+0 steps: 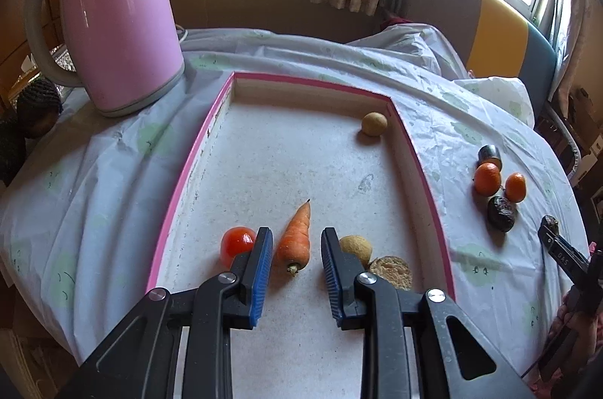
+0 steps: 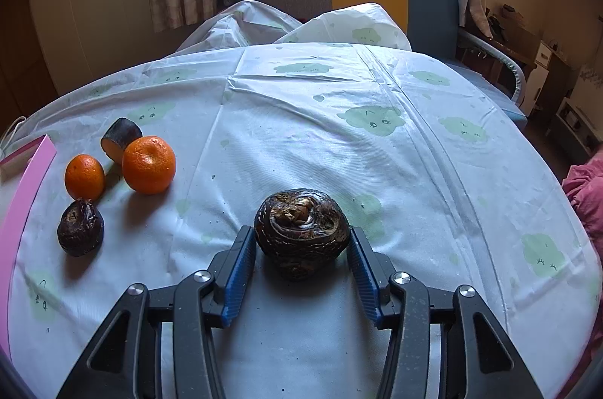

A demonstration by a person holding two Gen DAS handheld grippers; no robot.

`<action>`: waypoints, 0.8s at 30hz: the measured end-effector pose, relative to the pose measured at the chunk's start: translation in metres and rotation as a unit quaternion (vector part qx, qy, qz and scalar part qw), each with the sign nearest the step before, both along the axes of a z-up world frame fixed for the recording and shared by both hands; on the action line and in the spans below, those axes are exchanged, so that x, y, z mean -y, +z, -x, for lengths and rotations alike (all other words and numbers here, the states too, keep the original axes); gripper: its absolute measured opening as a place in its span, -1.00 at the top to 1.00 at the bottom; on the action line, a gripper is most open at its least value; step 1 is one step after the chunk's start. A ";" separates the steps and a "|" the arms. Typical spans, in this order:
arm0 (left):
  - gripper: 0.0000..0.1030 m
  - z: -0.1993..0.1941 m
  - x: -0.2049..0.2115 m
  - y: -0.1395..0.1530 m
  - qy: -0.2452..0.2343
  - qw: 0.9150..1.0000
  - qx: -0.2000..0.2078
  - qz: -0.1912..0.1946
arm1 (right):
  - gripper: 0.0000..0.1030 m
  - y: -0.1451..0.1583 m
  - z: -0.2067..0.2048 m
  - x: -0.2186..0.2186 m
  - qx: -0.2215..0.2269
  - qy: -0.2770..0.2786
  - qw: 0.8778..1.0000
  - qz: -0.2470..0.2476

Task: Organize fruits
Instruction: 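Carry the carrot into the tray and open the left gripper, then carry the dark taro into the tray and open the right gripper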

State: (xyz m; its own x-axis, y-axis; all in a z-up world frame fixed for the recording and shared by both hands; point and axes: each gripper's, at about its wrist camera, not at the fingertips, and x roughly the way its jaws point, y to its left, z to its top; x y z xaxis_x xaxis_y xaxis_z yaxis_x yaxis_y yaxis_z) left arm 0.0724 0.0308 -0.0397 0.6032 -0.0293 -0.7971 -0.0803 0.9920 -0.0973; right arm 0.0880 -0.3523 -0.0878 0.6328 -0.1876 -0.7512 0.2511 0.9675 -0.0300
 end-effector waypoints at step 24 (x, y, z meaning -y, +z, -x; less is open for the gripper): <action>0.48 0.026 -0.019 0.022 0.008 0.999 0.036 0.004 | 0.07 0.052 0.023 -0.138 0.028 0.221 0.974 -0.039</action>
State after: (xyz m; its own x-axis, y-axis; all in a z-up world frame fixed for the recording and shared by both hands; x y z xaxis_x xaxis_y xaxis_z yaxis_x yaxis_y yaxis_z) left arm 0.0465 0.0496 -0.0175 0.6587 -0.0261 -0.7519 -0.0883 0.9898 -0.1117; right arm 0.0648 -0.2140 -0.0355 0.6794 0.1695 -0.7139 -0.1921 0.9801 0.0500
